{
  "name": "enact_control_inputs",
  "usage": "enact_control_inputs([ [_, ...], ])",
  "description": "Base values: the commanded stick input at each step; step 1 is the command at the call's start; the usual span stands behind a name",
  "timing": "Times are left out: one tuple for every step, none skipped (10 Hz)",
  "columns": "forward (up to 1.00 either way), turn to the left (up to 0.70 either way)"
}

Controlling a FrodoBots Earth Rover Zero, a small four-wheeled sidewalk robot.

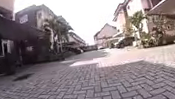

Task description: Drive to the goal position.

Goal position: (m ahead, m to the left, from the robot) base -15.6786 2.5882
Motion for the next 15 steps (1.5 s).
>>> enact_control_inputs([
  [0.69,0.03],
  [0.69,0.03],
  [0.69,0.03],
  [0.69,-0.05],
  [0.69,-0.30],
  [0.69,-0.17],
  [0.69,0.03],
  [0.69,0.03],
  [0.69,0.03],
  [0.69,-0.04],
  [0.69,-0.21],
  [0.69,-0.05],
  [0.69,0.03],
  [0.69,0.03],
  [0.69,0.03],
])
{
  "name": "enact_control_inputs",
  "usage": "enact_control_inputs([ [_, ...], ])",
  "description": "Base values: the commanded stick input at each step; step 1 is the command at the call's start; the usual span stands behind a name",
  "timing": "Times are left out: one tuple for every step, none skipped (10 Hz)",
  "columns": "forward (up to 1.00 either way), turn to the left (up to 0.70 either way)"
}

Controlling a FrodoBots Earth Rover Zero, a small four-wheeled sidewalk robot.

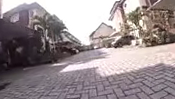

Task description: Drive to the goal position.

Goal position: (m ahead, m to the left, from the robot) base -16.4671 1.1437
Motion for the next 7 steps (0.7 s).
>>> enact_control_inputs([
  [0.69,0.03],
  [0.69,0.03],
  [0.69,0.03],
  [0.69,0.03],
  [0.69,0.03],
  [0.69,0.03],
  [0.69,0.03],
])
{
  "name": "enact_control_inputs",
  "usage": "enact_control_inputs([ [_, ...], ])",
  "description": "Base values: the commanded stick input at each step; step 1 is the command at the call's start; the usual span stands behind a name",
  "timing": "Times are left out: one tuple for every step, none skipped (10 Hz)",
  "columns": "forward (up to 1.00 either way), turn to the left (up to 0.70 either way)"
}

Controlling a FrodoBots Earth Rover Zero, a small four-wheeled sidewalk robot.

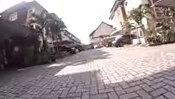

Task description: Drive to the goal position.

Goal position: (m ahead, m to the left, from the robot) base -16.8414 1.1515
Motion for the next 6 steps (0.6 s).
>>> enact_control_inputs([
  [0.69,0.03],
  [0.69,0.03],
  [0.69,0.03],
  [0.69,0.03],
  [0.69,0.03],
  [0.69,0.03],
])
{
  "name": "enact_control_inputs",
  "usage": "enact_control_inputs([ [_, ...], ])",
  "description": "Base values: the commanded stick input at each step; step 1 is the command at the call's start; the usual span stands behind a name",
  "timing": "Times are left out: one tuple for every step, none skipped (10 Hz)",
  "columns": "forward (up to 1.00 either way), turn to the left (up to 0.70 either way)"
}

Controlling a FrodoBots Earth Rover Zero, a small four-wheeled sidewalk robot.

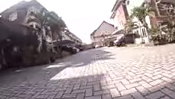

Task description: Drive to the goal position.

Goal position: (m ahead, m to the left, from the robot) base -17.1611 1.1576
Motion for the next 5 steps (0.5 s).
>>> enact_control_inputs([
  [0.69,0.03],
  [0.69,0.03],
  [0.69,0.03],
  [0.69,0.03],
  [0.69,0.03],
])
